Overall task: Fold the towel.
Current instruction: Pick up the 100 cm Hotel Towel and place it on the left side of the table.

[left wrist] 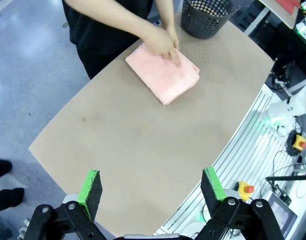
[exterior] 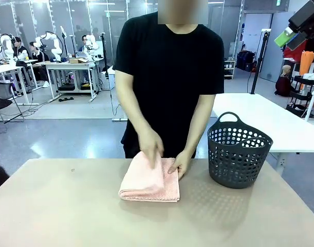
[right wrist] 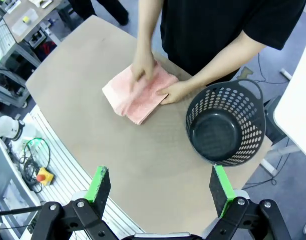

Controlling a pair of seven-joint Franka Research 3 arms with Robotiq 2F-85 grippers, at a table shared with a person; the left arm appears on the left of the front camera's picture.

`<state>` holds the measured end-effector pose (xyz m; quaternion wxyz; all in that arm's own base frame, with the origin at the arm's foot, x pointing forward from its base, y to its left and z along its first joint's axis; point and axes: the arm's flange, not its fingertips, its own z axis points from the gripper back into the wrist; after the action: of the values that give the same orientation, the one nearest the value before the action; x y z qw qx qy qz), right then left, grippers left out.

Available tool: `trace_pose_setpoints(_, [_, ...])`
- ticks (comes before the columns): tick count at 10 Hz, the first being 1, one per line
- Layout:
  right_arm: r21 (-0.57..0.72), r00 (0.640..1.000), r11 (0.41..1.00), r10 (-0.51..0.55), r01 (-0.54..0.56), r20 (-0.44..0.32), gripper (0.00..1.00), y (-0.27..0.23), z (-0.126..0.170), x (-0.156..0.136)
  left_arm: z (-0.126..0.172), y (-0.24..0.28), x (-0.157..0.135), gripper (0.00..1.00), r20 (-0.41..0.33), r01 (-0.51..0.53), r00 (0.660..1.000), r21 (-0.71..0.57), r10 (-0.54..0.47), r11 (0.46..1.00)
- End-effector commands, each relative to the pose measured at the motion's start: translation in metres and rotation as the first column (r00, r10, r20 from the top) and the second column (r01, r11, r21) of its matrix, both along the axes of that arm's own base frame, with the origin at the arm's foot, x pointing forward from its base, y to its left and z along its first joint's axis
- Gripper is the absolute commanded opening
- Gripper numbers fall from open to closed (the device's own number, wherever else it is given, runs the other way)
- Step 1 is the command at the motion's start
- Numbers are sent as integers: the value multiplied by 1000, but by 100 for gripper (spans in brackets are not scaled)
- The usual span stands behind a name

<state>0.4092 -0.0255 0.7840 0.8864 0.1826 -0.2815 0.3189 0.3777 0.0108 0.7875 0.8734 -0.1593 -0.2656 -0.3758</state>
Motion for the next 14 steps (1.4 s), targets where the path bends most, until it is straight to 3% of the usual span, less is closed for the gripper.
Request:
trace_pose_setpoints(1, [9,1000,1000,11,-11,-1,100,1,0,0,2,0,1,100,7,14,1000,-10,-14,1000])
trace_pose_setpoints(14, [9,1000,1000,11,-11,-1,100,1,0,0,2,0,1,100,7,14,1000,-10,-14,1000])
